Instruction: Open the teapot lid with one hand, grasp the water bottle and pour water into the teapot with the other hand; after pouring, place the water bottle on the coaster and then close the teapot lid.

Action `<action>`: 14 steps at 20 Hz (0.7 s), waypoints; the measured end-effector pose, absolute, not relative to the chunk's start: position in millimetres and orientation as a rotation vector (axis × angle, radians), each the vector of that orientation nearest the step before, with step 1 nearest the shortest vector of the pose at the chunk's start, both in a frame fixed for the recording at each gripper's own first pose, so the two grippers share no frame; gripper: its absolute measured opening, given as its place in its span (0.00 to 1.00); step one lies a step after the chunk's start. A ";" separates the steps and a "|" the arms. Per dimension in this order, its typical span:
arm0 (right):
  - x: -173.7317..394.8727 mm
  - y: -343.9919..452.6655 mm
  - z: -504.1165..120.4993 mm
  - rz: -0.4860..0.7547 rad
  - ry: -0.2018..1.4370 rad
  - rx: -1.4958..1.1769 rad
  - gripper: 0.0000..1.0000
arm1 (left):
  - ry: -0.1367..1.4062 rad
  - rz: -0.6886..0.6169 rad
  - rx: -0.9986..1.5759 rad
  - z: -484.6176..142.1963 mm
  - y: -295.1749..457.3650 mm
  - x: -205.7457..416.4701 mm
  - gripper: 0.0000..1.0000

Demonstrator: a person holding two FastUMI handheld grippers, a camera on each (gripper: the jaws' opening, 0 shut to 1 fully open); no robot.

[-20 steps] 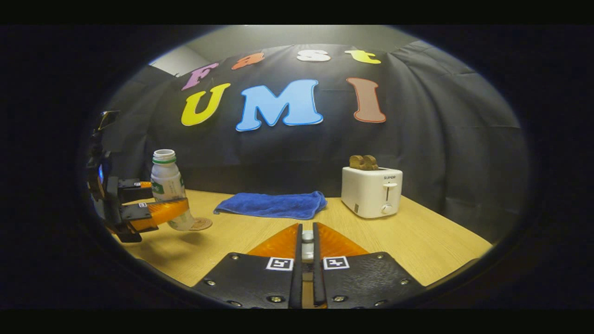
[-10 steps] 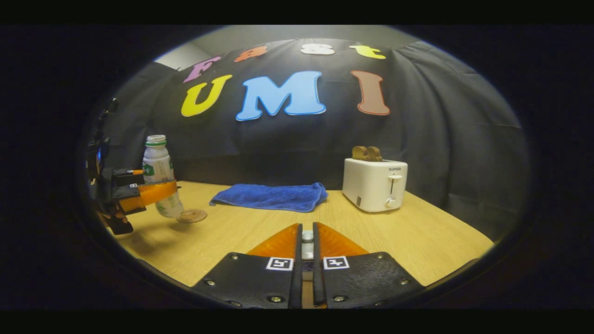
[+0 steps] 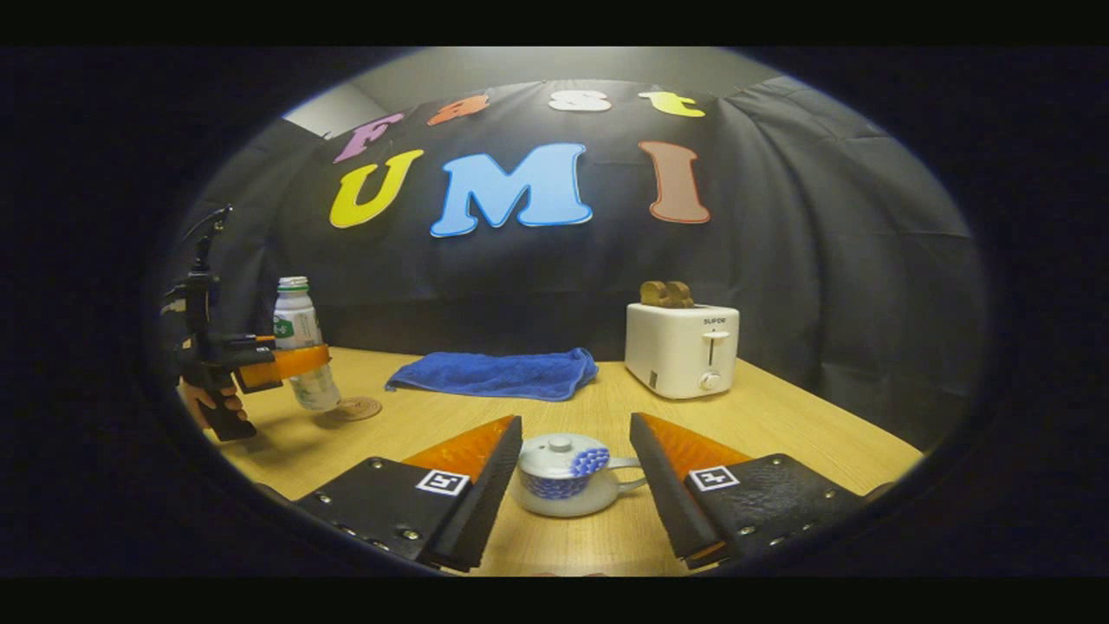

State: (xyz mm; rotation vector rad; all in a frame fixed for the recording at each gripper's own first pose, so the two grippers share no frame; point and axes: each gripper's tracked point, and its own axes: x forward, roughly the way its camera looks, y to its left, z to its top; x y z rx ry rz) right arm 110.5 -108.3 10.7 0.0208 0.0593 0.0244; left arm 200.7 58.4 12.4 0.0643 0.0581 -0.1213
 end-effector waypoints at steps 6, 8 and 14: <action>107.8 -100.7 13.7 0.048 0.044 0.019 0.78 | 0.105 -0.109 0.007 -1.2 75.5 229.2 0.71; 106.3 -98.8 15.1 0.049 0.041 0.000 0.78 | 0.126 -0.118 -0.010 -8.3 71.6 238.4 0.82; 105.6 -98.2 16.6 0.052 0.030 -0.008 0.78 | 0.116 -0.124 0.008 -13.4 66.3 258.5 0.77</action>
